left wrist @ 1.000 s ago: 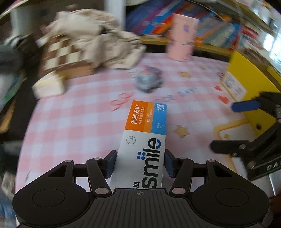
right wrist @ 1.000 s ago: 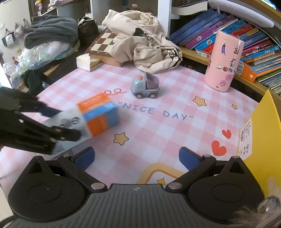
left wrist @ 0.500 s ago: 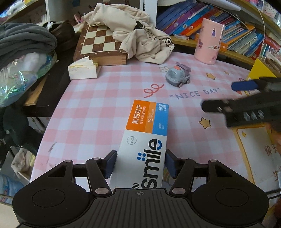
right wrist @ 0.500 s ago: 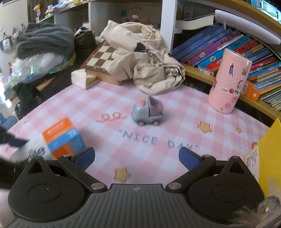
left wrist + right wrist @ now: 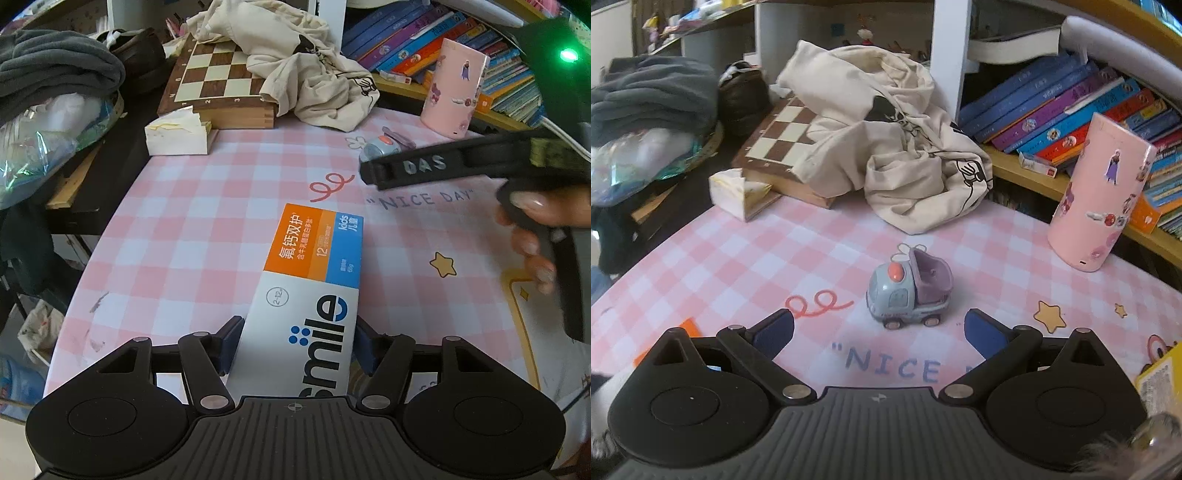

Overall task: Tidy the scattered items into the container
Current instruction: 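Grasp the grey toy car with the right tool while the left tool holds the usmile box, then carry the usmile box and toy car toward the yellow box with both tools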

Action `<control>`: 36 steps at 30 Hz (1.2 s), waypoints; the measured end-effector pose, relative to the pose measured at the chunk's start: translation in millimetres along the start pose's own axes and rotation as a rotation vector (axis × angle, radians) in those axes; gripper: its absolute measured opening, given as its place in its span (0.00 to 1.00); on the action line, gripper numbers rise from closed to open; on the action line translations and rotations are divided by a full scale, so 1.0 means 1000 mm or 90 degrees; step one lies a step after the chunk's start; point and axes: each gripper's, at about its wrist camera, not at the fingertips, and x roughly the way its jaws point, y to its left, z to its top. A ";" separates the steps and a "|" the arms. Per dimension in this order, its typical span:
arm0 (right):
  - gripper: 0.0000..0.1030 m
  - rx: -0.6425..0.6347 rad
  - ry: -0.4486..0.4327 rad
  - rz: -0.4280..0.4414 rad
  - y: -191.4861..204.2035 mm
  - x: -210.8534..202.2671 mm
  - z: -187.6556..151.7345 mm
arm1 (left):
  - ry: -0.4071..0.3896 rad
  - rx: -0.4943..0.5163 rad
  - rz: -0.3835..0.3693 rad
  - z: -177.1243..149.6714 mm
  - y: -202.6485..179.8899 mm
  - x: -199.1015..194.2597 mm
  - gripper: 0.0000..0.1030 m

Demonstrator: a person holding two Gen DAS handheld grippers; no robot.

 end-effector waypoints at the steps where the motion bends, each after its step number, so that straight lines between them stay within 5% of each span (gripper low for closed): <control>1: 0.98 0.003 -0.002 -0.004 -0.001 0.004 0.002 | 0.000 0.001 0.000 0.000 0.000 0.001 0.61; 7: 0.96 0.007 0.008 -0.030 -0.004 0.032 0.010 | 0.000 0.004 0.002 0.006 -0.004 0.006 0.60; 12: 0.85 -0.002 0.041 -0.049 -0.010 0.055 0.013 | -0.001 0.010 0.004 0.009 -0.004 0.009 0.61; 17: 0.78 0.019 0.041 -0.034 -0.018 0.062 0.017 | -0.002 0.020 0.002 0.011 -0.005 0.011 0.60; 21: 0.61 0.024 0.042 -0.008 -0.019 0.062 0.017 | -0.002 0.024 -0.001 0.012 -0.005 0.012 0.56; 26: 0.60 0.010 0.049 -0.005 -0.015 0.058 0.017 | -0.001 0.019 -0.002 0.013 -0.005 0.012 0.52; 28: 0.60 0.012 0.056 0.000 -0.015 0.054 0.016 | -0.002 0.003 -0.008 0.013 -0.002 0.010 0.51; 32: 0.60 0.016 0.060 0.015 -0.015 0.040 0.011 | -0.023 -0.130 -0.060 0.005 0.016 0.003 0.51; 36: 0.60 0.027 0.064 0.031 -0.015 0.021 0.002 | -0.022 -0.159 -0.064 0.000 0.016 -0.001 0.51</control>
